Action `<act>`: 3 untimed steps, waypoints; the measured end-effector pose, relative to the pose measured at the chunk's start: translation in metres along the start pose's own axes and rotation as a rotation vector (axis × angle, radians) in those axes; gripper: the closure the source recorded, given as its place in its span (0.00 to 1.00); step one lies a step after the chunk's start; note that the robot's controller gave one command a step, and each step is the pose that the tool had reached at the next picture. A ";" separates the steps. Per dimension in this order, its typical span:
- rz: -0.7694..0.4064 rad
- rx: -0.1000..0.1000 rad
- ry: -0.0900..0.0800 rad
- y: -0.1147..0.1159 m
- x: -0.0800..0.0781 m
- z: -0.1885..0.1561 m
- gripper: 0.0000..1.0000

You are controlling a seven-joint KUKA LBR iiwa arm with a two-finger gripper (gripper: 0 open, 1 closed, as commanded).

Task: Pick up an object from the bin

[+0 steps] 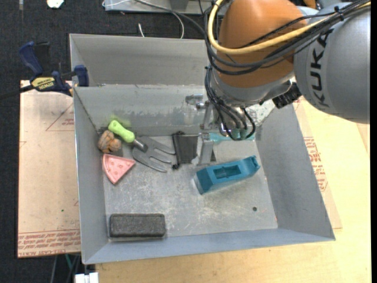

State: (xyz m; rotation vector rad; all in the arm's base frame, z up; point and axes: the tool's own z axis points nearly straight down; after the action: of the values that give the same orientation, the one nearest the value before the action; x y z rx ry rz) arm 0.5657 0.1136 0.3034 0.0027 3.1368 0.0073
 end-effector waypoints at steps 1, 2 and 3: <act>-0.063 0.000 -0.003 -0.030 -0.022 0.058 0.00; -0.021 -0.003 -0.013 -0.065 -0.041 0.130 0.00; -0.077 -0.002 -0.012 -0.061 -0.032 0.105 0.00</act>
Offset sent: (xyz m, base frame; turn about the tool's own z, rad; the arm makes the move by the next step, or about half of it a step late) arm 0.0410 -0.0639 -0.1271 -0.0236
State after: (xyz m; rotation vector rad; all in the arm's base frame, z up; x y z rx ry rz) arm 0.5978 0.0530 0.1978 -0.1178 3.1229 0.0102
